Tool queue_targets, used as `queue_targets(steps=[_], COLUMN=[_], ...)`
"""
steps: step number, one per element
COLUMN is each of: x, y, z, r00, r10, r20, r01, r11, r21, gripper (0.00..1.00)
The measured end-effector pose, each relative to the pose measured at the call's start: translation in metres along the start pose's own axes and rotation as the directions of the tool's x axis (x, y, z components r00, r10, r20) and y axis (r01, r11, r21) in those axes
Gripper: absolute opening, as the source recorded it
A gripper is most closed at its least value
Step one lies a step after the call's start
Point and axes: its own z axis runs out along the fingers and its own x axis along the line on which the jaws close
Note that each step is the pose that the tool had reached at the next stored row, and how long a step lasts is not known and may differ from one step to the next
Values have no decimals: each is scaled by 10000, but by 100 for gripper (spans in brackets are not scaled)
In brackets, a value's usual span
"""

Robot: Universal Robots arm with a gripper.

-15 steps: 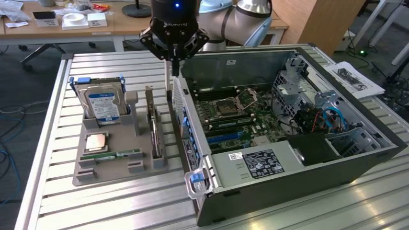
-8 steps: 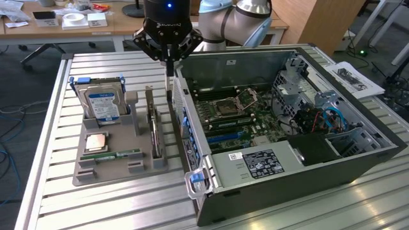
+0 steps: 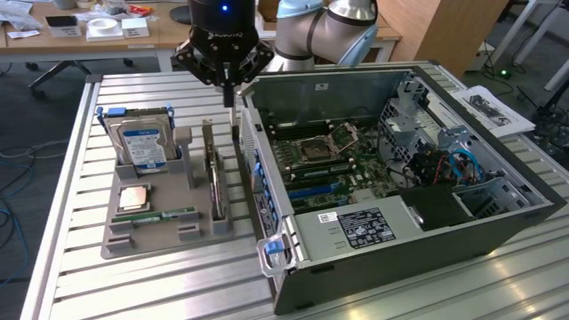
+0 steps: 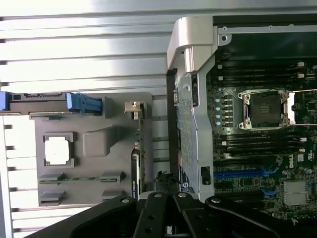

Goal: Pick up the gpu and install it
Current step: 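Reach for the gpu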

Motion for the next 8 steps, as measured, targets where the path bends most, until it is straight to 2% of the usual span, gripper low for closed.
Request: queue_targets(steps=[8], x=[9], y=[-1], z=[0], r00=[10000], r10=[0], r20=[-1], r01=[0], r11=[10000], r21=[1], gripper=[11])
